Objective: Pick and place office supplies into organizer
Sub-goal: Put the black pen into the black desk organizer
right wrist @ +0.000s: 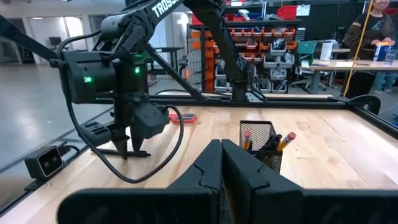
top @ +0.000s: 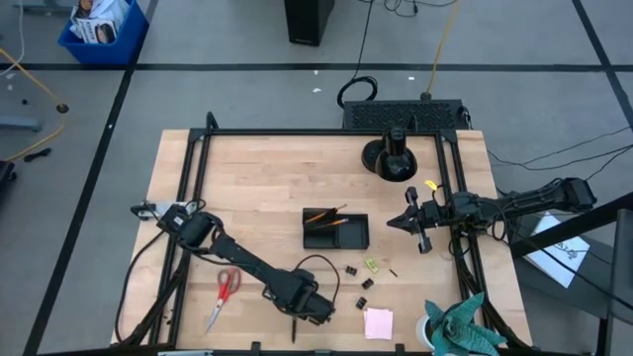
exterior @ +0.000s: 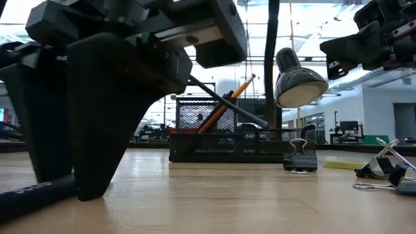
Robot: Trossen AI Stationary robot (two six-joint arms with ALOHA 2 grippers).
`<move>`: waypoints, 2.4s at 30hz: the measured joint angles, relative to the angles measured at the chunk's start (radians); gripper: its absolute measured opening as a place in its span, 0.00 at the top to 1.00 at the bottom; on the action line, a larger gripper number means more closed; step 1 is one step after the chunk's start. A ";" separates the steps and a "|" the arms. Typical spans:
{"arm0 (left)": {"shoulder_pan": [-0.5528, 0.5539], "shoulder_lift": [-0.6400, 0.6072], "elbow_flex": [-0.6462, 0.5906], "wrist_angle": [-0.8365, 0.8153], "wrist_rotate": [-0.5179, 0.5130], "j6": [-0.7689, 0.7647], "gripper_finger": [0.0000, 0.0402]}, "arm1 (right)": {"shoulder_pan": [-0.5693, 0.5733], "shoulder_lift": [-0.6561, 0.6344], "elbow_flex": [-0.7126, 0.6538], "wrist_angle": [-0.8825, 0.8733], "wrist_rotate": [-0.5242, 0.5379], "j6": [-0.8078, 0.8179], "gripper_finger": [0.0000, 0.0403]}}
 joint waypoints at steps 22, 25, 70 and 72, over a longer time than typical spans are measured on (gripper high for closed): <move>-0.050 -0.080 -0.017 0.060 -0.599 0.284 0.92 | 0.000 0.000 0.000 0.007 0.003 -0.060 0.99; -0.051 -0.116 -0.014 0.066 -0.713 0.344 0.94 | 0.000 0.000 0.000 0.007 0.003 -0.061 0.99; 0.034 -0.607 -0.383 0.257 -1.152 1.112 0.97 | 0.000 0.008 0.000 0.052 0.027 -0.101 0.99; 0.056 -0.621 -0.408 0.402 -1.128 1.224 0.95 | 0.000 0.008 0.000 0.060 0.027 -0.101 0.99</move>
